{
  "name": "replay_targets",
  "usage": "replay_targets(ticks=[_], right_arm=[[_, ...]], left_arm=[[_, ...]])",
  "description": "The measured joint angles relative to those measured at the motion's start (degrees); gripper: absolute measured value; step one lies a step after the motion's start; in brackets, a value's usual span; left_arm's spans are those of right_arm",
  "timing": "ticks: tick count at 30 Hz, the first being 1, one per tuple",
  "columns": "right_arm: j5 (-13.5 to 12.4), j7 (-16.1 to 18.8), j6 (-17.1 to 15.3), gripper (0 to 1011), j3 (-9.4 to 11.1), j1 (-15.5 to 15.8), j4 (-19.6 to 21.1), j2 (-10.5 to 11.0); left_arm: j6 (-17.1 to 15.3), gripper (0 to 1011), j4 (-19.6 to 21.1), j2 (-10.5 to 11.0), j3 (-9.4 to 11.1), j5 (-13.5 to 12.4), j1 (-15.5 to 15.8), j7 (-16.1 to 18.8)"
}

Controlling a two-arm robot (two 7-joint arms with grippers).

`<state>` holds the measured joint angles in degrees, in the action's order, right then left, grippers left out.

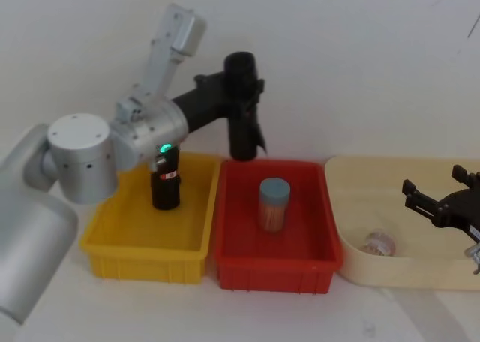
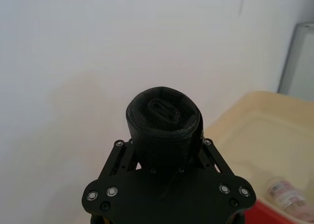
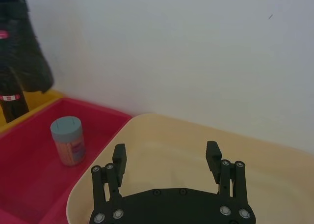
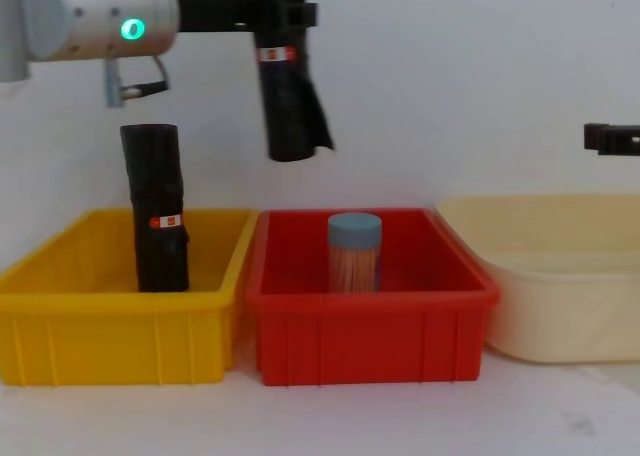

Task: Pick up the garbage bag with the one hand and transfer it to the other hand.

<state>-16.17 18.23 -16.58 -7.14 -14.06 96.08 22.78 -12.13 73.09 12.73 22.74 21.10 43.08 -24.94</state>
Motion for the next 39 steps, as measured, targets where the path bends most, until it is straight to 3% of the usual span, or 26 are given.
replay_targets(ticks=[10,24,31,39], right_arm=[[0.0,0.0,0.0,999,0.0,0.0,0.0,0.0],[-0.8,1.6,0.3,1000,-0.7,-0.7,-0.3,0.4],[-1.6,4.3,0.8,1000,-2.2,-2.2,-1.1,0.8],[-2.0,8.3,1.8,999,-5.8,-5.9,-3.9,0.4]], left_arm=[[2.9,371,-8.3,-4.1,3.2,0.8,5.3,-4.4],[4.1,371,-12.4,-6.1,5.0,1.5,7.7,-6.8],[4.4,371,-13.3,-6.5,5.4,1.6,8.3,-7.3],[4.5,371,-13.9,-6.8,5.6,1.7,8.6,-7.6]])
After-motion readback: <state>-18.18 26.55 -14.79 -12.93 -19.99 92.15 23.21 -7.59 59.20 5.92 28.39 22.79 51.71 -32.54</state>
